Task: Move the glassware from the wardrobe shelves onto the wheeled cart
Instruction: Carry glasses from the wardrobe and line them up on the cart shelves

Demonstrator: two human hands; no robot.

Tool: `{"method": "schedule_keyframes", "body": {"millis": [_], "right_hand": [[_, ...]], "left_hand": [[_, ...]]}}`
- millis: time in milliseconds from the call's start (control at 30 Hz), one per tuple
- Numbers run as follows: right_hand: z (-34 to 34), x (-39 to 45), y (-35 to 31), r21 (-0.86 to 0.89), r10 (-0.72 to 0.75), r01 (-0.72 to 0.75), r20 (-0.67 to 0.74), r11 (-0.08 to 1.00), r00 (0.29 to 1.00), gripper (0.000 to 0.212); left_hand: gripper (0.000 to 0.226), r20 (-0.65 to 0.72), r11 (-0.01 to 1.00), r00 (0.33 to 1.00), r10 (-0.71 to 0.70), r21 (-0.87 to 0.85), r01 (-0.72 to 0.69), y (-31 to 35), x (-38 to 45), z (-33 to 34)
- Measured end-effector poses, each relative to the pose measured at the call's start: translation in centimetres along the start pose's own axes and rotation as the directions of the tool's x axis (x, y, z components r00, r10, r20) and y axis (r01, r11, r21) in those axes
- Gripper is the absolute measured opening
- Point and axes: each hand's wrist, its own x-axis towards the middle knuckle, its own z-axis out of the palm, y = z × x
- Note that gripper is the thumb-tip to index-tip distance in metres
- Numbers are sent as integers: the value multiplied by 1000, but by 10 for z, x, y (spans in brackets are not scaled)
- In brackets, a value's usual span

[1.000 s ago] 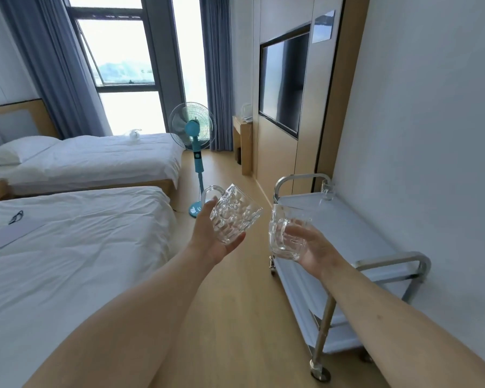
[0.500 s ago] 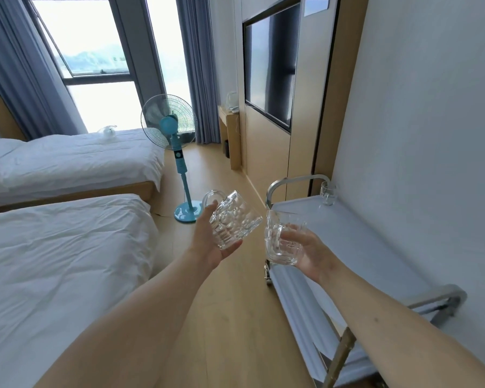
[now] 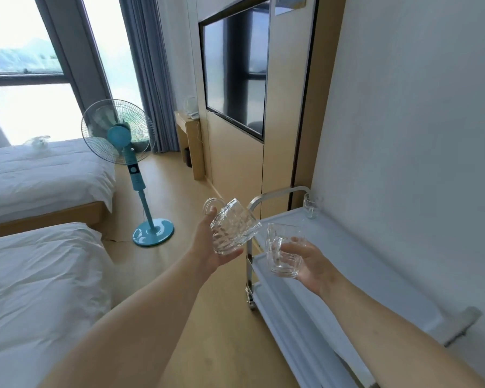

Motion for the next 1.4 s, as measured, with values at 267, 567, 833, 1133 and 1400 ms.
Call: {"method": "schedule_keyframes", "body": {"millis": [267,567,833,1133,1400], "right_hand": [[23,72,5,49,-5,14,-180,999,984,52],[25,112,21,82,8,30,-429,996,903,56],[0,136,30,106,16,63,-614,992,789,78],[-66,194,27,84,-4,88,-700,993,714,61],[-151,269,12,85,43,30,-735,996,676,65]], "left_hand": [[57,68,975,983,-169,160,157,53,100,6],[57,244,926,894,-375,136,352,60,165,17],[55,150,880,874,-463,200,431,43,221,42],[57,98,837,860,-502,307,453,14,298,90],[53,5,799,856,-518,359,482,-12,382,157]]}}
